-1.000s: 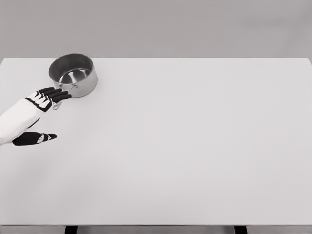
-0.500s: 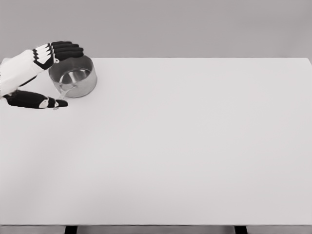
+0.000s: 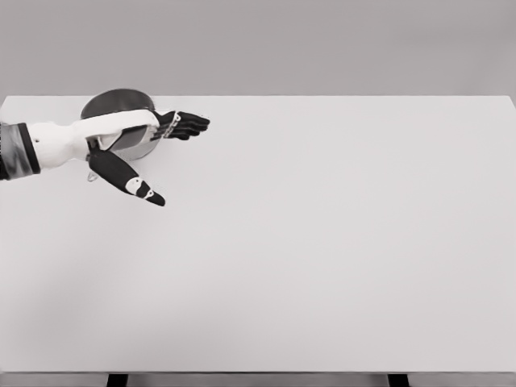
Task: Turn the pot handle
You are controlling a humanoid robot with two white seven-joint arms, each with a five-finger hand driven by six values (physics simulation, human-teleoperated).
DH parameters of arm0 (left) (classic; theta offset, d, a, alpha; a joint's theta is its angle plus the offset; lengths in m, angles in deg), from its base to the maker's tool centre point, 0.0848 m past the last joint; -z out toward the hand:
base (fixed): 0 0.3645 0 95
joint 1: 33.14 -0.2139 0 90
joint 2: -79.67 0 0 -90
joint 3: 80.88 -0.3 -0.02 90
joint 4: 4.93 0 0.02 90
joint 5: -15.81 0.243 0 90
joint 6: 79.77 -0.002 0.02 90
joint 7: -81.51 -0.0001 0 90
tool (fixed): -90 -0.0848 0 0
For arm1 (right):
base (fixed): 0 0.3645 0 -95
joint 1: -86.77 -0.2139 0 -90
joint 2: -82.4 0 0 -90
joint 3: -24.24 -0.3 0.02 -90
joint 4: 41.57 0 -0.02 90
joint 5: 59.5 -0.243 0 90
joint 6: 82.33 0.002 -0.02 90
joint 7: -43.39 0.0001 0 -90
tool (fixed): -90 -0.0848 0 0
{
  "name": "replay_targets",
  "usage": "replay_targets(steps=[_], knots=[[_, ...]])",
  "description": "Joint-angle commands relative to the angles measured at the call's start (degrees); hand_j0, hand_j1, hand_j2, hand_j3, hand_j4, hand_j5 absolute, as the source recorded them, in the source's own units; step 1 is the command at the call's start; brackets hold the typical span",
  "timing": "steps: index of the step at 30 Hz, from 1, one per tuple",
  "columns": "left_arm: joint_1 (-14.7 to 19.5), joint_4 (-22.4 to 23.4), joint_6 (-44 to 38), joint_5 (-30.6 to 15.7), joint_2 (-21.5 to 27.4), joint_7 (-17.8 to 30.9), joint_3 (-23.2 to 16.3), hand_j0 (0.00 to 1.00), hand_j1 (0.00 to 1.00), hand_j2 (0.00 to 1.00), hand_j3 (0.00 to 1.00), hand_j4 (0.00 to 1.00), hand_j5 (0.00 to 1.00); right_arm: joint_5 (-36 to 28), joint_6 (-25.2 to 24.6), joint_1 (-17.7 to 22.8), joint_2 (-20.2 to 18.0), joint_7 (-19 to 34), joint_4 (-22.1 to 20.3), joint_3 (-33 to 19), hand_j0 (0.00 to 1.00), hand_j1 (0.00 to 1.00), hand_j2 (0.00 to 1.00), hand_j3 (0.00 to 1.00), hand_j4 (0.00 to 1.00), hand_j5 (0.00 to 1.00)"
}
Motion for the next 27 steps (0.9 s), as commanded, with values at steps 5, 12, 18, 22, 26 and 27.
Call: replay_targets(steps=[5, 12, 18, 22, 26, 27], knots=[[1.1, 0.1, -11.7, -7.8, 2.2, 0.0, -4.8, 1.0, 1.0, 1.0, 1.0, 1.0, 1.0, 0.0, 0.0, 0.0, 0.0, 0.0, 0.0, -0.1, 1.0, 1.0, 1.0, 1.0, 1.0, 1.0], [1.1, 1.6, -11.8, -6.2, 2.3, 0.0, -7.4, 1.0, 1.0, 1.0, 1.0, 1.0, 1.0, 0.0, 0.0, 0.0, 0.0, 0.0, 0.0, 0.0, 1.0, 1.0, 1.0, 1.0, 1.0, 1.0], [0.4, 6.1, -11.7, -2.3, 0.9, 0.0, -8.5, 1.0, 1.0, 1.0, 1.0, 1.0, 1.0, 0.0, 0.0, 0.0, 0.0, 0.0, 0.0, 0.0, 1.0, 1.0, 1.0, 1.0, 1.0, 1.0], [0.3, 8.2, -11.7, -0.5, 0.7, 0.0, -8.3, 1.0, 1.0, 1.0, 1.0, 1.0, 1.0, 0.0, 0.0, 0.0, 0.0, 0.0, 0.0, -0.1, 1.0, 1.0, 1.0, 1.0, 1.0, 1.0], [0.2, 9.0, -11.7, 0.3, 0.8, 0.0, -7.8, 1.0, 1.0, 1.0, 1.0, 1.0, 1.0, 0.0, 0.0, 0.0, 0.0, 0.0, 0.0, 0.0, 1.0, 1.0, 1.0, 1.0, 1.0, 1.0], [0.2, 9.1, -11.7, 0.4, 0.8, 0.0, -7.8, 1.0, 1.0, 1.0, 1.0, 1.0, 1.0, 0.0, 0.0, 0.0, 0.0, 0.0, 0.0, 0.0, 1.0, 1.0, 1.0, 1.0, 1.0, 1.0]])
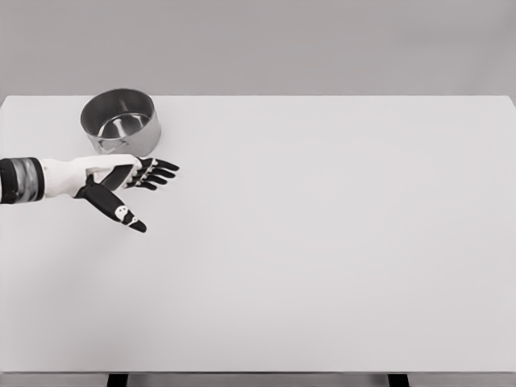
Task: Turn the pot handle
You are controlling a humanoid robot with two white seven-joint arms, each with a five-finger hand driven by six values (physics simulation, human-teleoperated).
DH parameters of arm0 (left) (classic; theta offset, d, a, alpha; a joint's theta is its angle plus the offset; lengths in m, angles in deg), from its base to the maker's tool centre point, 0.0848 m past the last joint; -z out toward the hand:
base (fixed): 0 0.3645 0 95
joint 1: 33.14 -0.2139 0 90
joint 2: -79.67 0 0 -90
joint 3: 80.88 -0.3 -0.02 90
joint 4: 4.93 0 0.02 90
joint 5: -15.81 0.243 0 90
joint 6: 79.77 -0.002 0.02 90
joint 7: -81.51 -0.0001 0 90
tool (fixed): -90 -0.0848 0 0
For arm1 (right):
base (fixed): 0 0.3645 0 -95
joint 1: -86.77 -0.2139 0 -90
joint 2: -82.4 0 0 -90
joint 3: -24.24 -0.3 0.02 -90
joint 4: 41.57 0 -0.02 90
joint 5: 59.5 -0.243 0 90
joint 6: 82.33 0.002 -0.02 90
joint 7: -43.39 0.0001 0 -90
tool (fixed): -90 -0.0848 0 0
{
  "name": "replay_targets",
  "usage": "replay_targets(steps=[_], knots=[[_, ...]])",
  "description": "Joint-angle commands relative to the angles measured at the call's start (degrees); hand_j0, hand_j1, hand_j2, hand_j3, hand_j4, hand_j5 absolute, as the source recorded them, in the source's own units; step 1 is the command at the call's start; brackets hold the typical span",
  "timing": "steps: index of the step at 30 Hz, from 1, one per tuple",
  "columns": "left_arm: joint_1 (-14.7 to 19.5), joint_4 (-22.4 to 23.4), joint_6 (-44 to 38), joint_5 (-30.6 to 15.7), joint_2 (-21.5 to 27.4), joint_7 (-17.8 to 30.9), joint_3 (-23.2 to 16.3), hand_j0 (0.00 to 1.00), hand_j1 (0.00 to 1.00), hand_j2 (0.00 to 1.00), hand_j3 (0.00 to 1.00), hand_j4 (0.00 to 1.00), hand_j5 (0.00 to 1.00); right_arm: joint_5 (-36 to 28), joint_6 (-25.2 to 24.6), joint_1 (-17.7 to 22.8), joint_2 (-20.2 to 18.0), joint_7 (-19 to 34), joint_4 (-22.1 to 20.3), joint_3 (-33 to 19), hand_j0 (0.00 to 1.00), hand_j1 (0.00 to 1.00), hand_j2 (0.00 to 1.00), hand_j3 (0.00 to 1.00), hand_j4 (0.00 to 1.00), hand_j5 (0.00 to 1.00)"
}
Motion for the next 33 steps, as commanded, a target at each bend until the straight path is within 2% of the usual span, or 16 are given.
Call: replay_targets(steps=[1, 11, 17, 24, 33], knots=[[0.0, 1.0, 0.0, 0.4, 0.0, 0.0, 0.2, 1.0, 1.0, 1.0, 1.0, 1.0, 1.0, 0.0, 0.0, 0.0, 0.0, 0.0, 0.0, 0.0, 1.0, 1.0, 1.0, 1.0, 1.0, 1.0], [-0.6, 3.7, 0.0, 3.7, 0.1, 0.0, 0.3, 1.0, 1.0, 1.0, 1.0, 1.0, 1.0, 0.0, 0.0, 0.0, 0.0, 0.0, 0.0, 0.0, 1.0, 1.0, 1.0, 1.0, 1.0, 1.0], [-0.7, 3.7, 0.0, 5.8, 0.5, 0.0, 0.3, 1.0, 1.0, 1.0, 1.0, 1.0, 1.0, 0.0, 0.0, 0.0, 0.0, 0.0, 0.0, 0.0, 1.0, 1.0, 1.0, 1.0, 1.0, 1.0], [-0.8, 3.7, 0.1, 6.1, 1.1, 0.0, 0.6, 1.0, 1.0, 1.0, 1.0, 1.0, 1.0, 0.0, 0.0, 0.0, 0.0, 0.0, 0.1, 0.0, 1.0, 1.0, 1.0, 1.0, 1.0, 1.0], [-0.9, 6.8, 0.7, 8.2, 1.2, 0.0, 0.9, 1.0, 1.0, 1.0, 1.0, 1.0, 1.0, 0.0, 0.0, 0.0, 0.0, 0.0, 0.0, 0.0, 1.0, 1.0, 1.0, 1.0, 1.0, 1.0]])
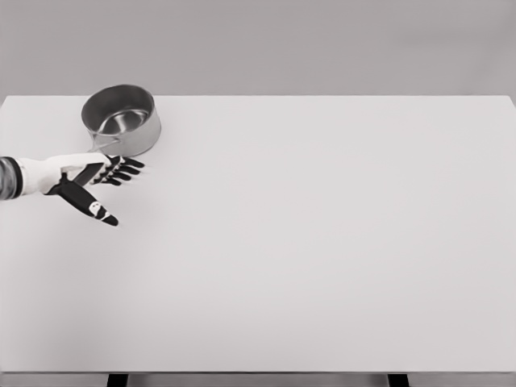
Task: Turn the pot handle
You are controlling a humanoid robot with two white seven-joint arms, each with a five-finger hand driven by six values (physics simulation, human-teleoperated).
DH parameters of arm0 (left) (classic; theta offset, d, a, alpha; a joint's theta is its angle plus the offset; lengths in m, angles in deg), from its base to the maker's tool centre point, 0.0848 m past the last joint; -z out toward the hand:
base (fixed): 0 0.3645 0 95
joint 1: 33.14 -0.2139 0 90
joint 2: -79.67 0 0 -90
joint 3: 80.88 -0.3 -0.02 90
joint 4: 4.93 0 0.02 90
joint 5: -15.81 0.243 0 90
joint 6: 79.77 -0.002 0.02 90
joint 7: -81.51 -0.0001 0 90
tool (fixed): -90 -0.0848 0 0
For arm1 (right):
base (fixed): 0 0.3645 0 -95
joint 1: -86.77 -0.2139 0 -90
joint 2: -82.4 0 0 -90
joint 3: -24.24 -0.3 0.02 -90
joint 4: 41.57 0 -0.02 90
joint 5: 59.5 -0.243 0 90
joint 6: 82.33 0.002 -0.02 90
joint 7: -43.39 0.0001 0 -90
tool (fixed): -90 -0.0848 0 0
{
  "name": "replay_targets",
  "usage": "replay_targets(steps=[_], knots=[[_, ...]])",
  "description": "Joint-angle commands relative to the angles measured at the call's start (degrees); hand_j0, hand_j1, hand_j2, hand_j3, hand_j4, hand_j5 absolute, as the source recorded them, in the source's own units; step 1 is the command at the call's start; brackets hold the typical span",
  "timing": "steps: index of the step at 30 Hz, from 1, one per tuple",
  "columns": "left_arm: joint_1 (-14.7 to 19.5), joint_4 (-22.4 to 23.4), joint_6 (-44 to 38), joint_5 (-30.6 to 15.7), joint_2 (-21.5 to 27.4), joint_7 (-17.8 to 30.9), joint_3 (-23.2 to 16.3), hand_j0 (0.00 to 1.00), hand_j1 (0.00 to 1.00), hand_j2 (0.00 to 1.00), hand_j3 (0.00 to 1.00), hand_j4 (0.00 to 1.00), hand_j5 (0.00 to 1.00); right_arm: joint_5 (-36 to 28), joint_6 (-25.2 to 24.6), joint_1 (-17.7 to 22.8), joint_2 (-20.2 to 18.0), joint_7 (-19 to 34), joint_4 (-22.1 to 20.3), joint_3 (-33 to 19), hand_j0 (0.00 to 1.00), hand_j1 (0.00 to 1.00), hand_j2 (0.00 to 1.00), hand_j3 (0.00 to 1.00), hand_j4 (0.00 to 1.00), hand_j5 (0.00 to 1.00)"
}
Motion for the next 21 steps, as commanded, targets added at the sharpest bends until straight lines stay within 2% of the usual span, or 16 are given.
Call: replay_targets(steps=[1, 7, 21], knots=[[0.0, 0.9, 0.1, 0.8, 0.3, 0.0, 0.1, 1.0, 1.0, 1.0, 1.0, 1.0, 1.0, 0.0, 0.0, 0.0, 0.0, 0.0, 0.0, 0.0, 1.0, 1.0, 1.0, 1.0, 1.0, 1.0], [-1.7, 2.5, 0.2, 3.0, 0.8, 0.0, 2.2, 1.0, 1.0, 1.0, 1.0, 1.0, 1.0, 0.0, 0.0, 0.0, 0.0, 0.0, 0.0, 0.0, 1.0, 1.0, 1.0, 1.0, 1.0, 1.0], [-1.8, 5.9, 0.3, 5.5, 2.2, 0.0, 3.0, 1.0, 1.0, 1.0, 1.0, 1.0, 1.0, 0.0, 0.0, 0.0, 0.0, 0.0, 0.0, 0.0, 1.0, 1.0, 1.0, 1.0, 1.0, 1.0]])
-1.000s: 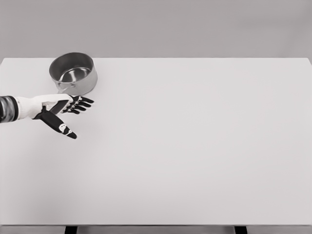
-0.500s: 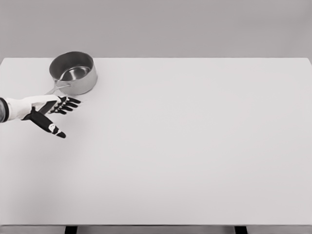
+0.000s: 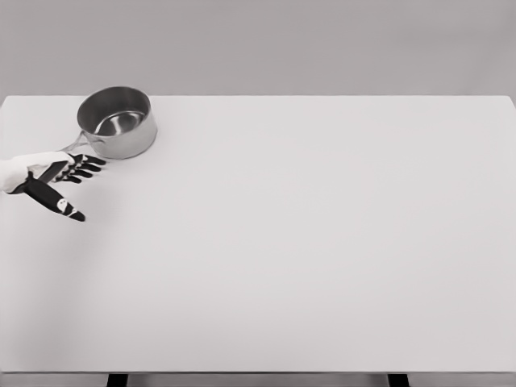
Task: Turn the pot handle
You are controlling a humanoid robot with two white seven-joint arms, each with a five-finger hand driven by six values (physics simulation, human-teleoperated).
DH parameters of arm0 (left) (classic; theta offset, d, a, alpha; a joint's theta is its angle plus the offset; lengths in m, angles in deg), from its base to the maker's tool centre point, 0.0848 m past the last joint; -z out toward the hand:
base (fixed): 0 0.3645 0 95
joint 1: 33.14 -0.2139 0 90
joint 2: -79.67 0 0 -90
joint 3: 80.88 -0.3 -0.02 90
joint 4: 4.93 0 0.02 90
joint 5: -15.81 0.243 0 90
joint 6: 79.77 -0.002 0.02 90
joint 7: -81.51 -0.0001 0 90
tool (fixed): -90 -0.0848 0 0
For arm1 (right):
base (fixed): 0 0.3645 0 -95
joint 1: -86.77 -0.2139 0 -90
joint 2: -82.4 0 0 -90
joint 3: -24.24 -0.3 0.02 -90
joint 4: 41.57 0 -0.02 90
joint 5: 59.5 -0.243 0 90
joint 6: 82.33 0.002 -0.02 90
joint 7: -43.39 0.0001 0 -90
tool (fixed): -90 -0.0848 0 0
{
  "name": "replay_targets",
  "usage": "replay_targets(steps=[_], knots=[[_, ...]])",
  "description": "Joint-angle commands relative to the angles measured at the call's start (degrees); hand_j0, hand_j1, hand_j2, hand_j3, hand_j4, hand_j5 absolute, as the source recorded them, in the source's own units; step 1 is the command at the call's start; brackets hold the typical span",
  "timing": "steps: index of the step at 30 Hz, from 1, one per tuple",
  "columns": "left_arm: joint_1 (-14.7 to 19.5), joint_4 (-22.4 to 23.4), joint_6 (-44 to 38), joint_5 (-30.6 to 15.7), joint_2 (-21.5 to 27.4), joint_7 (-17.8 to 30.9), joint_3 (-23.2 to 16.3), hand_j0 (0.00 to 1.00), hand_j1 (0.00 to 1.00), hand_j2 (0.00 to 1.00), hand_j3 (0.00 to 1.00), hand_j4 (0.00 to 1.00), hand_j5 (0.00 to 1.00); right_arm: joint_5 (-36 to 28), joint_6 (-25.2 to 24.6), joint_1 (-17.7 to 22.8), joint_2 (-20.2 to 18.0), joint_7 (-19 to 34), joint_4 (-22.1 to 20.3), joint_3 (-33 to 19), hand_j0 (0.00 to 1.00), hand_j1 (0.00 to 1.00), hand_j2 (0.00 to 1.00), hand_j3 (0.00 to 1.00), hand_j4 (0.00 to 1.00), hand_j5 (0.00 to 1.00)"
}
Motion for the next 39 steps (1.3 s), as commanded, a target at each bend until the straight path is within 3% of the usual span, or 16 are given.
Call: replay_targets(steps=[1, 18, 28, 32, 39], knots=[[0.0, 0.7, 0.0, 0.9, 0.3, 0.0, 0.1, 1.0, 1.0, 1.0, 1.0, 1.0, 1.0, 0.0, 0.0, 0.0, 0.0, 0.0, 0.0, 0.0, 1.0, 1.0, 1.0, 1.0, 1.0, 1.0], [0.6, 7.2, 0.3, 10.1, -0.1, 0.0, 1.2, 1.0, 1.0, 1.0, 1.0, 1.0, 1.0, 0.0, 0.0, 0.0, 0.0, 0.0, 0.0, 0.0, 1.0, 1.0, 1.0, 1.0, 1.0, 1.0], [0.7, 7.8, 0.3, 13.6, -0.6, 0.0, 2.2, 1.0, 1.0, 1.0, 1.0, 1.0, 1.0, 0.0, 0.0, 0.0, 0.0, 0.0, 0.0, 0.0, 1.0, 1.0, 1.0, 1.0, 1.0, 1.0], [0.9, 10.0, 0.3, 17.4, -3.1, 0.0, 4.1, 1.0, 1.0, 1.0, 1.0, 1.0, 1.0, 0.0, 0.0, 0.0, 0.0, 0.0, 0.0, 0.0, 1.0, 1.0, 1.0, 1.0, 1.0, 1.0], [1.1, 11.3, 0.3, 19.3, -4.2, 0.0, 4.8, 1.0, 1.0, 1.0, 1.0, 1.0, 1.0, 0.0, 0.0, 0.0, 0.0, 0.0, 0.0, 0.0, 1.0, 1.0, 1.0, 1.0, 1.0, 1.0]])
